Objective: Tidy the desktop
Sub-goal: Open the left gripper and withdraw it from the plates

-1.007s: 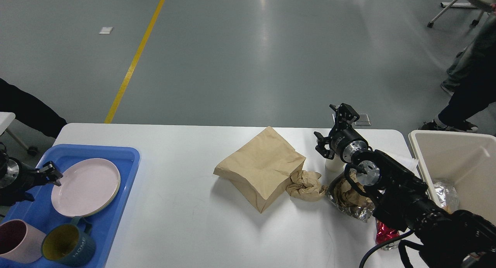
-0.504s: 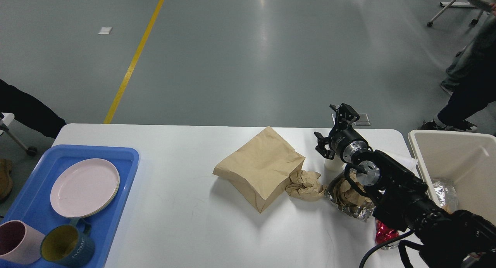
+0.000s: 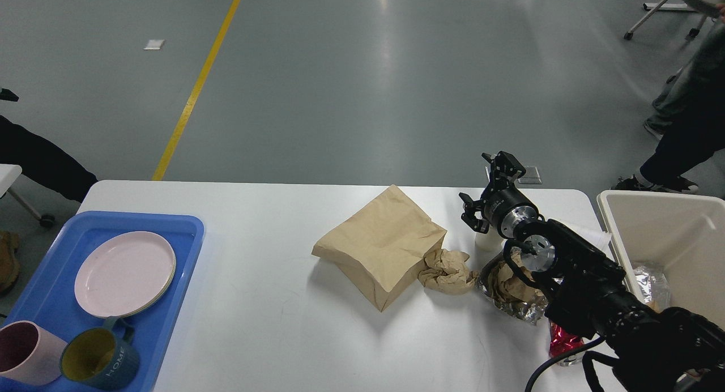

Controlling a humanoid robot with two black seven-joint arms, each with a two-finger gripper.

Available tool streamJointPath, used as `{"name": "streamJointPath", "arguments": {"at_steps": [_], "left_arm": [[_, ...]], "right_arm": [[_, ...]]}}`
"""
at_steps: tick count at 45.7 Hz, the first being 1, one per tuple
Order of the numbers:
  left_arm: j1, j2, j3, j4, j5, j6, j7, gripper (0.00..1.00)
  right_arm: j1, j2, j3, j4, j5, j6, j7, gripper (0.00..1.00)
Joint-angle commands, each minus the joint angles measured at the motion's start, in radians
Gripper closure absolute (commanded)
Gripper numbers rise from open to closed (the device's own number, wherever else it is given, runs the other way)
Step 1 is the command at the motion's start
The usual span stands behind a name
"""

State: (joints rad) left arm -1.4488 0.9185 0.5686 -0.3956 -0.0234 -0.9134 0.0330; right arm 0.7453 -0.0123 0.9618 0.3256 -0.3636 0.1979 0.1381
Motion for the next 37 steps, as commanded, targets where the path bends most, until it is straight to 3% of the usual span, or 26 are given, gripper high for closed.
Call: {"name": "streamJointPath", "arguments": {"at_steps": [1,8,14,20,37], "left_arm": [[0.132,-0.003,-0.25,0.003,-0.081,0.013,-0.004,0.04],[0.306,-0.023,-0.715,0.004,-0.142,0.034,0.001,0.04],[0.416,-0.102,-0.958,0.012,-0.138,0.172,0.008,0.04],[0.436,-0.194,-1.047,0.047,-0.144,0.332,-0.001,0.04],[0.453,-0.274,-1.161,0.078,-0.151,0.525,-0.001,0.04]], "right_arm": [[0.0,0.0,0.0,0.001,0.0,0.0,0.0,0.0],[0.0,0.0,0.0,0.0,0.0,0.0,0.0,0.0],[0.0,0.0,0.0,0.001,0.0,0.0,0.0,0.0],[-0.001,0.0,0.0,0.001,0.0,0.0,0.0,0.0],[0.0,0.0,0.0,0.001,0.0,0.0,0.0,0.0]]}}
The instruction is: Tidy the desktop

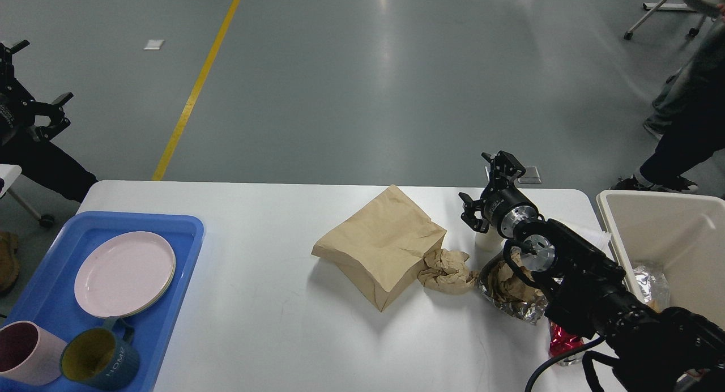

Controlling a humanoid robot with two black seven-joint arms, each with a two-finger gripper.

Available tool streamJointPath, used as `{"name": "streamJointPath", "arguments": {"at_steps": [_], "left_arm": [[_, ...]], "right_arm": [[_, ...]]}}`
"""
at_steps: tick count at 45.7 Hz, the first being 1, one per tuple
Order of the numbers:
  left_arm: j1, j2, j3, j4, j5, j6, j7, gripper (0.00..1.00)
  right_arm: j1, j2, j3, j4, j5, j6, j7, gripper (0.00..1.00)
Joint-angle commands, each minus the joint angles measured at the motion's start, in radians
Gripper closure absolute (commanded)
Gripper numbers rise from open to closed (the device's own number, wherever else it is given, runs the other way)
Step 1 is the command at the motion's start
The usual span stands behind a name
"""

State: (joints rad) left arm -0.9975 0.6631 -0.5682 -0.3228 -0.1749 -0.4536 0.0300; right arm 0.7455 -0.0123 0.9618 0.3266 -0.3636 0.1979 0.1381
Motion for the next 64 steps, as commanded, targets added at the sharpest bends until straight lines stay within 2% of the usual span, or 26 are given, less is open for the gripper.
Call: {"name": "streamJointPath", "arguments": {"at_steps": [1,11,24,29,31,38,49,54,59,64], "left_arm": [[0.0,-0.025,-0.025,0.005,0.0,0.079,0.002,0.04],[0.002,-0.099,-0.13,0.007,0.002,0.2,0.004,0.04],[0.022,-0.24,-0.134,0.005,0.002,0.204,-0.002,0.04],[0.075,-0.284,-0.136,0.005,0.009,0.202,-0.01,0.04],[0.092,-0.304,-0.136,0.005,0.009,0.197,-0.031,0.04],[0.096,-0.393,-0.113,0.005,0.014,0.199,-0.183,0.04],[0.143,-0.442,-0.105,0.005,0.043,0.197,-0.407,0.04],[0.145,-0.47,-0.102,0.005,0.081,0.21,-0.496,0.04],[0.143,-0.493,-0.094,0.007,0.133,0.219,-0.558,0.04],[0.145,-0.51,-0.096,0.007,0.147,0.245,-0.564,0.04]], "right_arm": [[0.0,0.0,0.0,-0.001,0.0,0.0,0.0,0.0],[0.0,0.0,0.0,0.0,0.0,0.0,0.0,0.0],[0.0,0.0,0.0,-0.001,0.0,0.0,0.0,0.0],[0.0,0.0,0.0,0.0,0.0,0.0,0.0,0.0],[0.0,0.0,0.0,0.0,0.0,0.0,0.0,0.0],[0.0,0.0,0.0,0.0,0.0,0.0,0.0,0.0],[0.0,0.0,0.0,0.0,0.0,0.0,0.0,0.0],[0.0,0.0,0.0,0.0,0.0,0.0,0.0,0.0],[0.0,0.0,0.0,0.0,0.0,0.0,0.0,0.0],[0.0,0.0,0.0,0.0,0.0,0.0,0.0,0.0]]}}
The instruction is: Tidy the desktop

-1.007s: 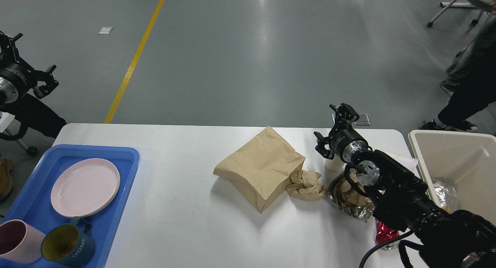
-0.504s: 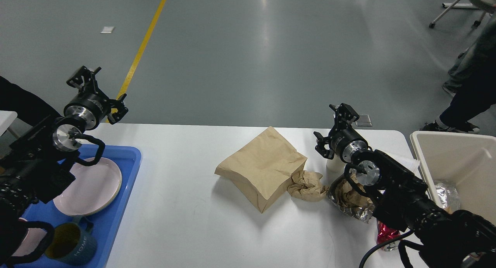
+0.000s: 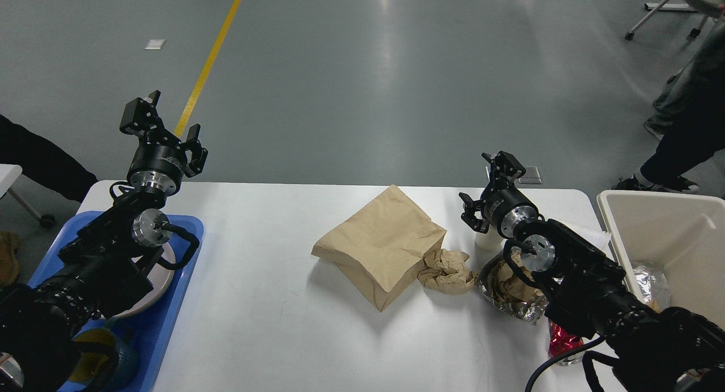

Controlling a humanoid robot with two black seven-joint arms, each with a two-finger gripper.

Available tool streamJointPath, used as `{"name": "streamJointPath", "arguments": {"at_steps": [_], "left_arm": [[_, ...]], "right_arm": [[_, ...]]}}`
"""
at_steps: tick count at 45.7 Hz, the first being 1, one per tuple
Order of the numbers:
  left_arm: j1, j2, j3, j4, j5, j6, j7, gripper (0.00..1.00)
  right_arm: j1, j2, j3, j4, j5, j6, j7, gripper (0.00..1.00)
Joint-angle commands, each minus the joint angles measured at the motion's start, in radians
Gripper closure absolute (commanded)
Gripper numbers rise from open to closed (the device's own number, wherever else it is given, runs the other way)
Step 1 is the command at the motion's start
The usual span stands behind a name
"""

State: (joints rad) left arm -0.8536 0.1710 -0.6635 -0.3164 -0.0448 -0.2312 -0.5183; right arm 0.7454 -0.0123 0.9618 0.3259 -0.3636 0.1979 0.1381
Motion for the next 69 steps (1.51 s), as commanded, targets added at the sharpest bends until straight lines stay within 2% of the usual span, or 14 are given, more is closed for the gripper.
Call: {"name": "streamJointPath", "arguments": {"at_steps": [1,12,25,32,40,46,52,69], "left_arm": [[0.001,-0.019,-0.001,0.0,0.017,0.024,-0.015,0.04],[0.001,-0.051,-0.004,0.0,0.019,0.029,-0.025,0.04],[0.021,-0.061,-0.004,0.0,0.006,0.007,-0.009,0.04],[0.031,-0.059,-0.015,0.0,0.003,-0.062,0.064,0.04],[0.044,-0.061,-0.065,0.0,-0.021,-0.14,0.109,0.04],[0.053,-0.061,-0.116,0.0,-0.041,-0.146,0.149,0.04],[0.07,-0.085,-0.162,0.0,-0.055,-0.146,0.141,0.04],[0.077,-0.084,-0.163,-0.001,-0.053,-0.155,0.138,0.04]], "right_arm": [[0.0,0.0,0.0,0.001,0.0,0.0,0.0,0.0],[0.0,0.0,0.0,0.001,0.0,0.0,0.0,0.0],[0.0,0.0,0.0,0.001,0.0,0.0,0.0,0.0],[0.0,0.0,0.0,0.001,0.0,0.0,0.0,0.0],[0.0,0.0,0.0,0.001,0.0,0.0,0.0,0.0],[0.0,0.0,0.0,0.001,0.0,0.0,0.0,0.0],[0.0,0.0,0.0,0.001,0.0,0.0,0.0,0.0],[0.0,0.0,0.0,0.001,0.0,0.0,0.0,0.0]]}}
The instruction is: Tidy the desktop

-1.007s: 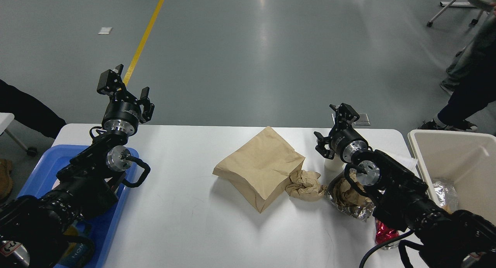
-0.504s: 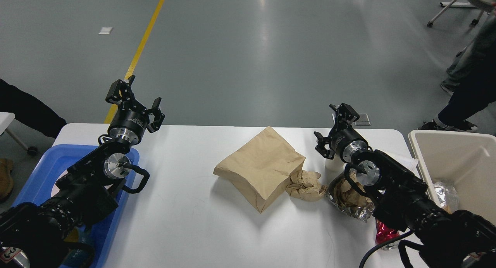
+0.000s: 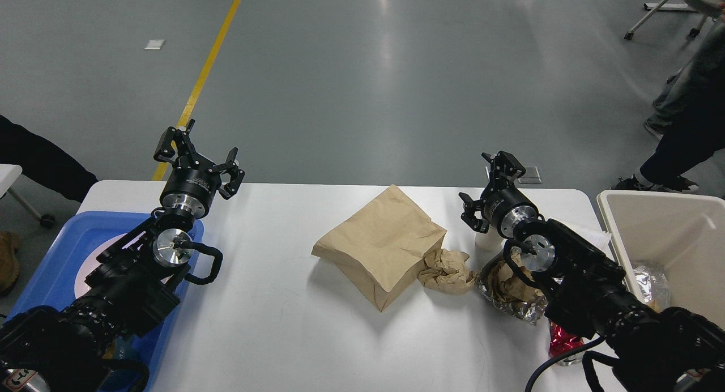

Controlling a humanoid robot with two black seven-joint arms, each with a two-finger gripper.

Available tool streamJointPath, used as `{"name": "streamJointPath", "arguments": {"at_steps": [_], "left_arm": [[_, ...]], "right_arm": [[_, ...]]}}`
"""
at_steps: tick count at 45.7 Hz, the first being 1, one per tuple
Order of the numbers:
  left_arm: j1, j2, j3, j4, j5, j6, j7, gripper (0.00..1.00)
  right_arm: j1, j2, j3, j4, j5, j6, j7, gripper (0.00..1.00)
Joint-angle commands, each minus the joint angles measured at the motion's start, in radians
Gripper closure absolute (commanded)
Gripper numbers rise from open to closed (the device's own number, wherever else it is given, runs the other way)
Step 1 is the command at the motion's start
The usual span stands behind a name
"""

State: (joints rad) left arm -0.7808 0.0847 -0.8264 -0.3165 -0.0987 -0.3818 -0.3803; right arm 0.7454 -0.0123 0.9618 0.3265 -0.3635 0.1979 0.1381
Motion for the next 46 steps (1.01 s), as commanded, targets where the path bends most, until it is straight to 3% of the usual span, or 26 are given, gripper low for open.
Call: {"name": "streamJointPath", "arguments": {"at_steps": [1,46], "left_arm": [[0.008,0.006,0.0,-0.001,0.001,-0.008,0.0,0.04],[0.017,0.004,0.0,-0.001,-0.001,-0.011,-0.009,0.04]], "right_arm": [[0.0,0.0,0.0,0.0,0.0,0.0,0.0,0.0],[0.0,0.0,0.0,0.0,0.0,0.0,0.0,0.0]]}}
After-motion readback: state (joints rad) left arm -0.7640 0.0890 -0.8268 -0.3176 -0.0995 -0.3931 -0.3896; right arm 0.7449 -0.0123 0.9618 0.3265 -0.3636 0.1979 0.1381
